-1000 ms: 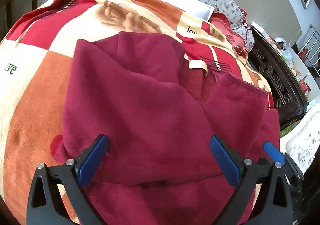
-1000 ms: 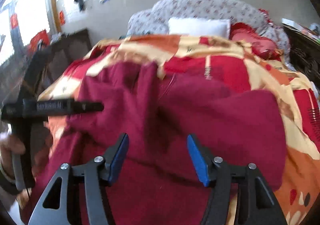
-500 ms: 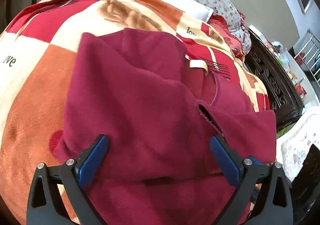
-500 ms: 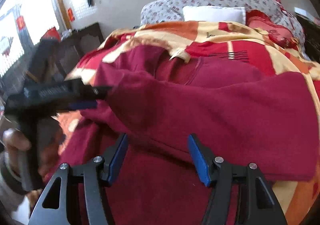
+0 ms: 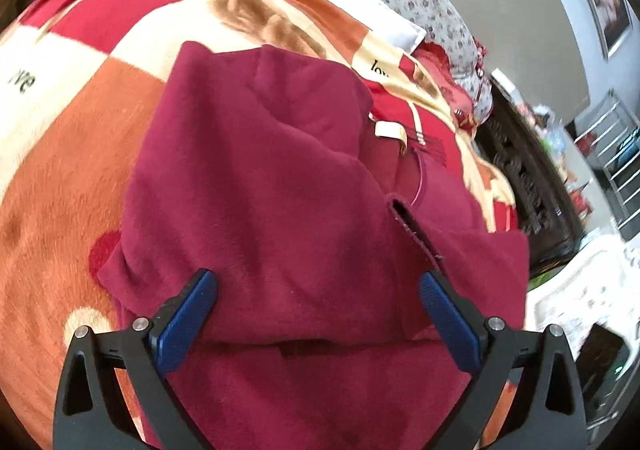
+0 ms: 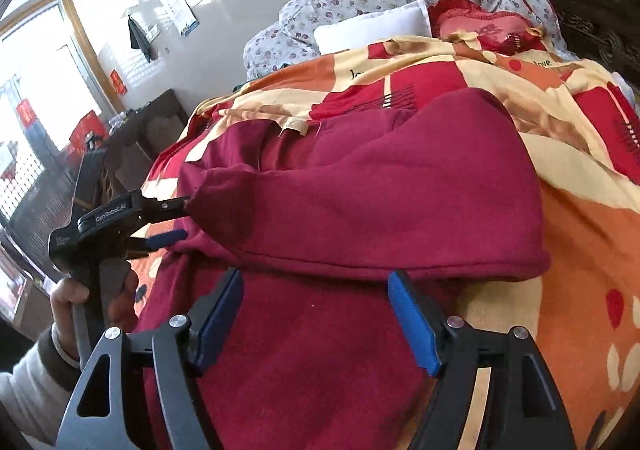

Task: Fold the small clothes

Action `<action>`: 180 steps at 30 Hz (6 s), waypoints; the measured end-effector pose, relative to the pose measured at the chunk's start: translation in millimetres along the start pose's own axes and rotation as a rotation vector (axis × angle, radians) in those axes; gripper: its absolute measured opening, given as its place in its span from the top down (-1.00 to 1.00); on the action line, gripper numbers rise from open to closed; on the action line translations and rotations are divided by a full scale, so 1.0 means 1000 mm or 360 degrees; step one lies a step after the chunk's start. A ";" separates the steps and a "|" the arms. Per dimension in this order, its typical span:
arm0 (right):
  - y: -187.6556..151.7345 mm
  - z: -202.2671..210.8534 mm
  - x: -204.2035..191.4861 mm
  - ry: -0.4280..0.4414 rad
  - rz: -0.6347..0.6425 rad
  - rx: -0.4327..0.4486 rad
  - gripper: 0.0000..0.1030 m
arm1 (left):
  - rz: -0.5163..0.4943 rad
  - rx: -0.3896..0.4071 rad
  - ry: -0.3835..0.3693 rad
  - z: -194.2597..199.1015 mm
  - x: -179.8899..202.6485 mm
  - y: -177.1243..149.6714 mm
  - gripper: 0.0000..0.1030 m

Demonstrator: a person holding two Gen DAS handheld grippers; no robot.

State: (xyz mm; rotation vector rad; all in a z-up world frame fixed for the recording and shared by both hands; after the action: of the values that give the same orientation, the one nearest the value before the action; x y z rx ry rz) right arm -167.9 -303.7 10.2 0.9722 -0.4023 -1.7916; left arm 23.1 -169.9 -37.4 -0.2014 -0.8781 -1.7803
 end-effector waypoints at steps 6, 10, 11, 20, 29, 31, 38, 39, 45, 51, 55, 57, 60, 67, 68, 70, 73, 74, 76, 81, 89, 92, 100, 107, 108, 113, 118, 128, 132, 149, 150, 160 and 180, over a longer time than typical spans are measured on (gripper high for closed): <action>0.000 -0.001 -0.005 0.0000 0.0028 0.0001 -0.55 | 0.0076 0.0010 -0.0088 0.006 -0.001 0.001 -0.96; 0.000 -0.002 -0.006 0.0005 0.0024 -0.0003 -0.56 | 0.0080 0.0000 -0.0076 0.002 -0.001 -0.001 -0.96; 0.000 -0.003 -0.006 0.0005 0.0025 -0.0005 -0.56 | 0.0064 -0.0003 -0.0062 0.001 0.000 -0.002 -0.96; 0.000 0.005 -0.008 0.0007 0.0031 0.0027 -0.56 | -0.0176 -0.0088 0.0016 -0.026 0.040 -0.008 -0.65; 0.015 0.044 0.011 -0.0109 0.0033 0.0173 -0.12 | -0.0462 0.0152 0.0167 0.016 0.069 0.015 0.80; 0.024 0.051 0.011 -0.0141 0.0055 0.0213 -0.02 | -0.0469 0.0231 0.0183 0.040 0.064 0.030 0.80; 0.059 0.028 0.010 -0.0235 0.0071 0.0244 0.04 | -0.0331 0.0077 0.0417 0.030 -0.018 0.034 0.80; 0.062 0.016 0.014 -0.0302 0.0092 0.0214 0.04 | -0.0286 0.0051 0.0413 0.024 -0.028 0.033 0.80; 0.073 -0.055 0.088 -0.0576 0.0008 -0.0050 0.07 | -0.0286 0.0013 0.0466 0.003 -0.039 0.030 0.77; 0.064 -0.017 0.066 -0.0473 0.0018 0.0015 0.07 | -0.0331 0.0049 0.0508 0.010 -0.044 0.027 0.58; 0.025 -0.014 0.049 -0.0579 0.0180 -0.0130 0.07 | -0.0308 0.0059 0.0508 0.008 -0.047 0.025 0.57; 0.012 -0.023 0.060 -0.0704 0.0233 -0.0191 0.08 | -0.0321 0.0072 0.0528 0.009 -0.046 0.024 0.55; 0.004 -0.034 0.078 -0.0655 0.0089 -0.0206 0.08 | -0.0353 0.0062 0.0575 0.012 -0.045 0.020 0.43; -0.023 0.009 0.048 -0.0538 0.0042 -0.0235 -0.04 | -0.0499 -0.0001 0.0644 0.040 -0.044 -0.011 -0.26; -0.035 0.017 0.043 -0.0500 0.0033 -0.0263 -0.12 | -0.0509 -0.0034 0.0628 0.045 -0.045 -0.022 -0.31; -0.053 0.030 0.037 -0.0483 0.0037 -0.0307 -0.22 | -0.0511 -0.0090 0.0598 0.054 -0.049 -0.041 -0.33; -0.082 0.050 0.032 -0.0460 0.0019 -0.0380 -0.25 | -0.0493 -0.0204 0.0529 0.067 -0.056 -0.076 -0.38; -0.090 0.057 0.031 -0.0450 0.0001 -0.0394 -0.25 | -0.0489 -0.0238 0.0515 0.071 -0.058 -0.086 -0.39; -0.104 0.066 0.031 -0.0421 -0.0057 -0.0406 -0.28 | -0.0485 -0.0291 0.0514 0.080 -0.066 -0.105 -0.39; -0.125 0.055 0.032 -0.0403 -0.0120 -0.0409 -0.27 | -0.0436 -0.0285 0.0529 0.089 -0.077 -0.128 -0.39; -0.114 0.068 0.007 -0.0583 0.0207 -0.0302 0.89 | -0.0539 -0.0261 0.0578 0.094 -0.078 -0.143 -0.43; -0.115 0.073 0.033 -0.0742 0.0187 -0.0306 0.91 | -0.0537 -0.0257 0.0573 0.099 -0.082 -0.147 -0.47; -0.132 0.104 0.031 -0.0506 -0.0128 -0.0240 0.89 | -0.0553 -0.0330 0.0555 0.113 -0.076 -0.164 -0.50; -0.164 0.140 -0.002 -0.0409 -0.0056 -0.0305 -0.23 | -0.0558 -0.0380 0.0534 0.130 -0.081 -0.193 -0.67; -0.169 0.150 -0.001 -0.0441 -0.0059 -0.0319 -0.23 | -0.0571 -0.0393 0.0542 0.132 -0.081 -0.198 -0.71; -0.179 0.216 0.016 -0.0448 -0.0183 -0.0318 -0.33 | -0.0580 -0.0393 0.0569 0.134 -0.081 -0.207 -0.77; -0.191 0.217 0.016 -0.0330 -0.0308 -0.0284 -0.44 | -0.0498 -0.0432 0.0519 0.143 -0.079 -0.220 -0.77; -0.218 0.133 -0.016 -0.0232 -0.0241 -0.0346 -0.09 | -0.0469 -0.0424 0.0569 0.149 -0.081 -0.242 -0.88; -0.203 0.147 -0.025 -0.0281 -0.0062 -0.0264 0.81 | -0.0665 -0.0350 0.0572 0.147 -0.066 -0.248 -0.15; -0.205 0.149 -0.026 -0.0312 0.0057 -0.0340 0.83 | -0.0881 -0.0459 0.0536 0.197 -0.067 -0.264 0.85; -0.202 0.152 -0.030 -0.0276 0.0062 -0.0332 0.83 | -0.0852 -0.0465 0.0533 0.199 -0.074 -0.262 0.85; -0.205 0.145 -0.021 -0.0073 -0.0173 -0.0335 0.31 | -0.0704 -0.0434 0.0543 0.208 -0.080 -0.253 0.54; -0.210 0.133 -0.040 -0.0015 -0.0078 -0.0412 -0.04 | -0.0709 -0.0421 0.0719 0.193 -0.097 -0.250 -0.26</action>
State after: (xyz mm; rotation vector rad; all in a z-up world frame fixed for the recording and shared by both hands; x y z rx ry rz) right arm -394.0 -199.1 -28.3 0.7972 -0.1479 -1.8396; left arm -210.2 62.6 -66.9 0.2422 -0.3752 -2.2353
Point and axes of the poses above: each gripper's, at about its wrist camera, not at the fingertips, and z roughly against the way its jaws point, x to its right, y to its top, the point moved 10 cm from there along -z, roughly the way its jaws point, and after that the axes turned 2 degrees about y, right-handed, at the moved point
